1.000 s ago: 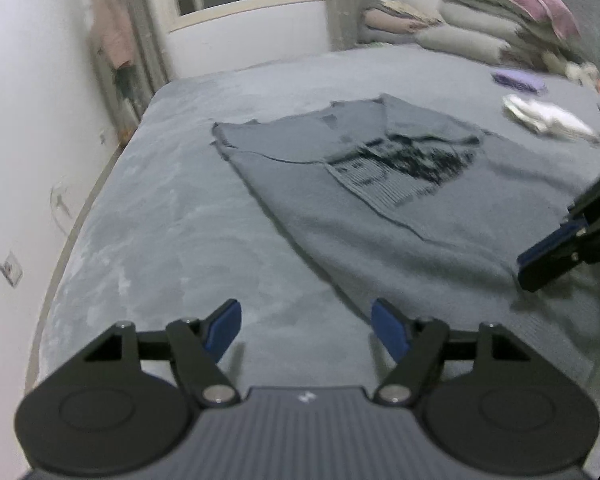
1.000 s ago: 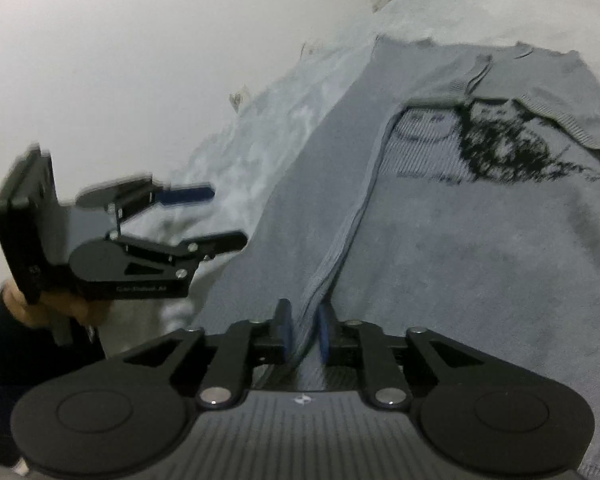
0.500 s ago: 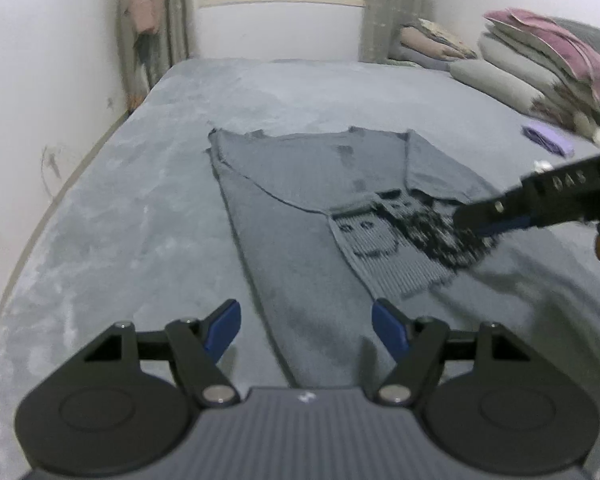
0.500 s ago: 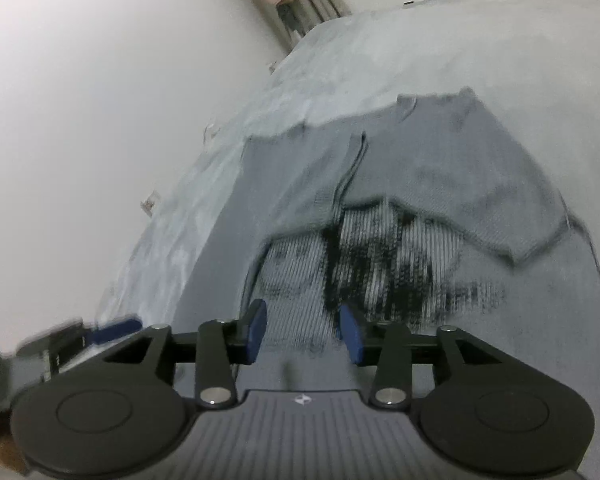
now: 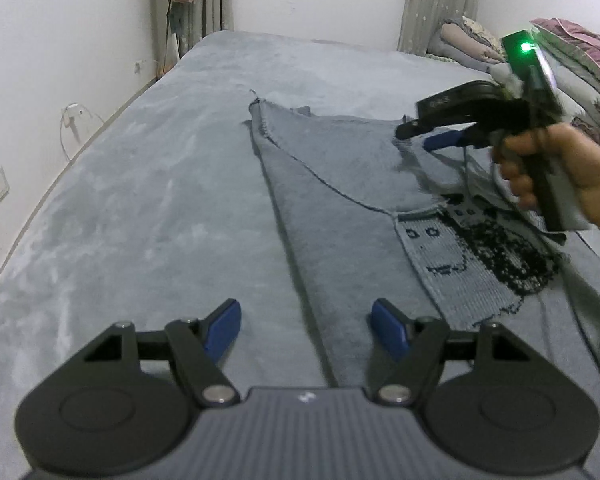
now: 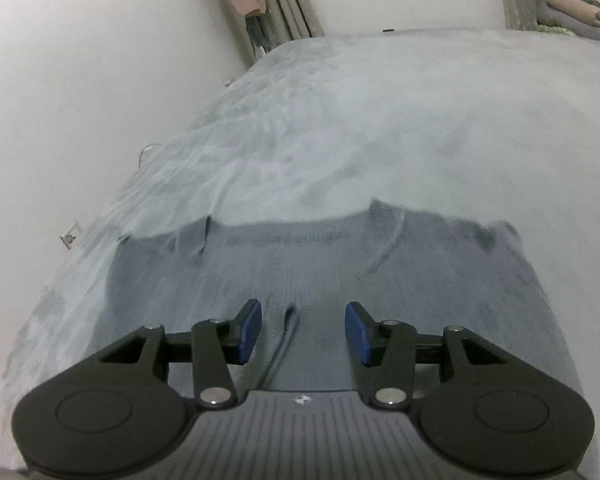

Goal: Fold clothes

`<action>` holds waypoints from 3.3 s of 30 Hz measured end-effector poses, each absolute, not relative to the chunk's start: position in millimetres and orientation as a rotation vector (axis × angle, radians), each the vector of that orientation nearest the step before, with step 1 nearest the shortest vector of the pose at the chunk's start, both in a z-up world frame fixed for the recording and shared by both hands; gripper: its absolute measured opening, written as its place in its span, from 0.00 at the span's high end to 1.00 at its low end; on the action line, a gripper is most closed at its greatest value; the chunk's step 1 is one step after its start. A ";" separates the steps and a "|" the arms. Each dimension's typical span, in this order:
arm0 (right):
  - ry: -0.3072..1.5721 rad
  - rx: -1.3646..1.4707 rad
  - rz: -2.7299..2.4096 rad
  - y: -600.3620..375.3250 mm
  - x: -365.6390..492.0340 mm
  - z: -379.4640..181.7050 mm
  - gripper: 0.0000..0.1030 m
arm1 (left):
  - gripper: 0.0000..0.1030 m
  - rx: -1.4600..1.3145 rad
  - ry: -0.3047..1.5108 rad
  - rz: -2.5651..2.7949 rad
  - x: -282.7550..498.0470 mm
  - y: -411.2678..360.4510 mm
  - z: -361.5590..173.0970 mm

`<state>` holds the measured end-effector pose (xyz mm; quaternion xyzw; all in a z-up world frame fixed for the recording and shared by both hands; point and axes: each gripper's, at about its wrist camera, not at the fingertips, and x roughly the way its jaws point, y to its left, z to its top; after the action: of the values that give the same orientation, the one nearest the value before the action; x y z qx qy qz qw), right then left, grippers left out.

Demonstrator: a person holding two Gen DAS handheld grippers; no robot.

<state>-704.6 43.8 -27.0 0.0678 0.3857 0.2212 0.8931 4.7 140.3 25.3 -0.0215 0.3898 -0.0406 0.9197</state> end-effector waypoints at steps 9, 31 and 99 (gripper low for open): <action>0.786 -0.005 0.587 60.8 -704.9 -29.4 0.82 | 0.31 -0.032 0.794 -0.086 6.0 139.4 24.4; 0.690 -0.333 0.425 107.7 -696.6 -30.8 0.96 | 0.28 0.068 0.778 -0.087 5.4 127.1 18.1; 0.819 -0.226 0.683 59.9 -945.2 -19.7 0.96 | 0.27 0.101 0.763 0.004 -0.1 140.6 23.9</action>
<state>-945.2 59.9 -19.7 -0.1075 0.3895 0.3249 0.8551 -0.1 140.6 23.9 0.0491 0.3724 0.0019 0.9268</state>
